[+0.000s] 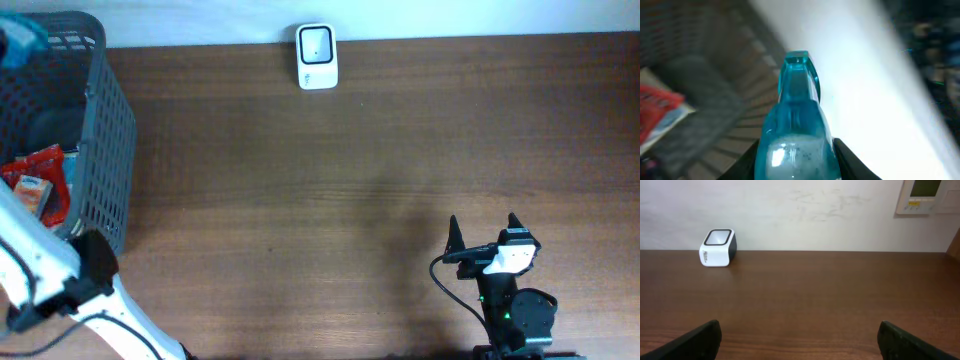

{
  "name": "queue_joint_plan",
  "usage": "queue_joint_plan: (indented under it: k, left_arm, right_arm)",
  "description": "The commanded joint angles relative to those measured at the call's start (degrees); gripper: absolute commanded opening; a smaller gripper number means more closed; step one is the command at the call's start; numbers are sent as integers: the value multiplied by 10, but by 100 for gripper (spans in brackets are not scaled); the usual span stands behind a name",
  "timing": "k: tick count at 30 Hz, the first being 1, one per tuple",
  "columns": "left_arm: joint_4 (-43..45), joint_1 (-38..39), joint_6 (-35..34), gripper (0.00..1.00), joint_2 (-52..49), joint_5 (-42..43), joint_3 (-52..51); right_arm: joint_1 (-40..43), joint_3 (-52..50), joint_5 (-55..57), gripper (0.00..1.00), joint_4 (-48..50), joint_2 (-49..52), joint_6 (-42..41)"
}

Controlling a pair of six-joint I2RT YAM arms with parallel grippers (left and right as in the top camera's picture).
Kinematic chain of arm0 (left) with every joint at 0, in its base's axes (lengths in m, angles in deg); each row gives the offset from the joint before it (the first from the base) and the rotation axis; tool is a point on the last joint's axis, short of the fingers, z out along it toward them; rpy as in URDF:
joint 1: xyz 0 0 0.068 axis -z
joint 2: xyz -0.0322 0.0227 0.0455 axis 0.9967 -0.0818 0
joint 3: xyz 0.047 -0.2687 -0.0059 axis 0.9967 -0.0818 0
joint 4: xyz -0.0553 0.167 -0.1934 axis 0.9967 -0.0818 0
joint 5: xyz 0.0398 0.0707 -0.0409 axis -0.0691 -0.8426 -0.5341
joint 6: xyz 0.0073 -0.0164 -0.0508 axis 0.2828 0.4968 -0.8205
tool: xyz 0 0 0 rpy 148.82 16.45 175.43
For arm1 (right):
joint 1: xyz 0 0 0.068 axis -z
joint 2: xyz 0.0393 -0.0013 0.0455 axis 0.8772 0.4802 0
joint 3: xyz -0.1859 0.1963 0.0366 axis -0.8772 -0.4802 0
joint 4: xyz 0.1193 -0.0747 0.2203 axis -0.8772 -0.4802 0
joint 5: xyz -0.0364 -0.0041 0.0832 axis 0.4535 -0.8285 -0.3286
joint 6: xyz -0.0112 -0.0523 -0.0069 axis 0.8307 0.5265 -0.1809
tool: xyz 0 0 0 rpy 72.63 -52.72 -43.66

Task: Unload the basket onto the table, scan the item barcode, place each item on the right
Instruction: 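Carry the bottle to the table near the scanner and release it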

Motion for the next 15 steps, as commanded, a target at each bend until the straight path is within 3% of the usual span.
queue_joint_plan:
  k: [1,8,12,15]
  left_arm:
    - [14,58,7,1,104,41,15]
    - [-28,358,33,0,87,45,-28]
    - [-22,513,54,2,9,-59,-121]
    - [2,579,55,2,-50,-139,-185]
  right_arm:
    - [-3,-5,5,99,-1,-4,-7]
    - [-3,-5,5,98,-1,-4,-7]
    - [-3,-5,5,99,-1,-4,-7]
    - [-3,-5,5,99,-1,-4,-7]
